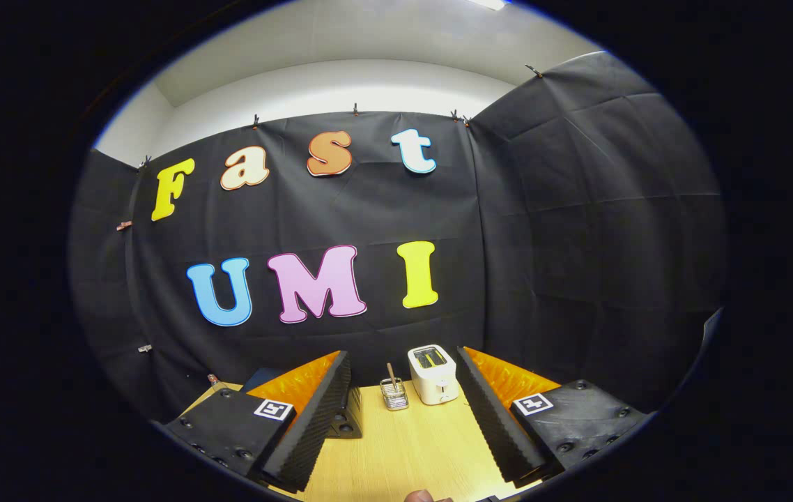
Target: Open the toaster oven, put the food inside, and close the toaster oven door.
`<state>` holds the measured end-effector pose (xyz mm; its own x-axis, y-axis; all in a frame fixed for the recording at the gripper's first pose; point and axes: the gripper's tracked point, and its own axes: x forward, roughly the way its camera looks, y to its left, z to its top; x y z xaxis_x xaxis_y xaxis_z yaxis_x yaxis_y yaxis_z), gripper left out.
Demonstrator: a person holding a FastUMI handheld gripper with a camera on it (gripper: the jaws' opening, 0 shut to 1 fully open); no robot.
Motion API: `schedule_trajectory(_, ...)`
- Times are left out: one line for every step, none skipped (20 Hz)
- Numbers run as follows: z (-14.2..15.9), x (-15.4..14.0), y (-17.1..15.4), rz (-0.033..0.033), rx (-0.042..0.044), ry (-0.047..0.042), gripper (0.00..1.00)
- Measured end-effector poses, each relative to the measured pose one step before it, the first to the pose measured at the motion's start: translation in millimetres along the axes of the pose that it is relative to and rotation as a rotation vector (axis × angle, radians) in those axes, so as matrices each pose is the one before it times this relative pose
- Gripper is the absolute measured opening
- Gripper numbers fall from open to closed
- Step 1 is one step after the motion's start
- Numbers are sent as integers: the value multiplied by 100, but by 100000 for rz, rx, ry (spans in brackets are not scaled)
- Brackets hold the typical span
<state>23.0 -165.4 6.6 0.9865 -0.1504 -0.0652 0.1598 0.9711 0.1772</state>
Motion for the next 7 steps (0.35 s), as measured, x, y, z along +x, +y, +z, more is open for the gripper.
schedule_trajectory(-176, 113, -3, -290, -104, 109, 99)
schedule_trajectory(-166, 13, -60, -866, -482, -16, 99)
schedule_trajectory(-78, 118, -341, -952, -709, -9, 99)
schedule_trajectory(-114, 148, -140, -853, -1229, -550, 99)
schedule_trajectory(-38, 18, -280, -1219, -1534, -395, 99)
schedule_trajectory(194, 5, -269, -1153, -1544, -1107, 99)
schedule_trajectory(182, 126, -90, -993, -625, -1335, 99)
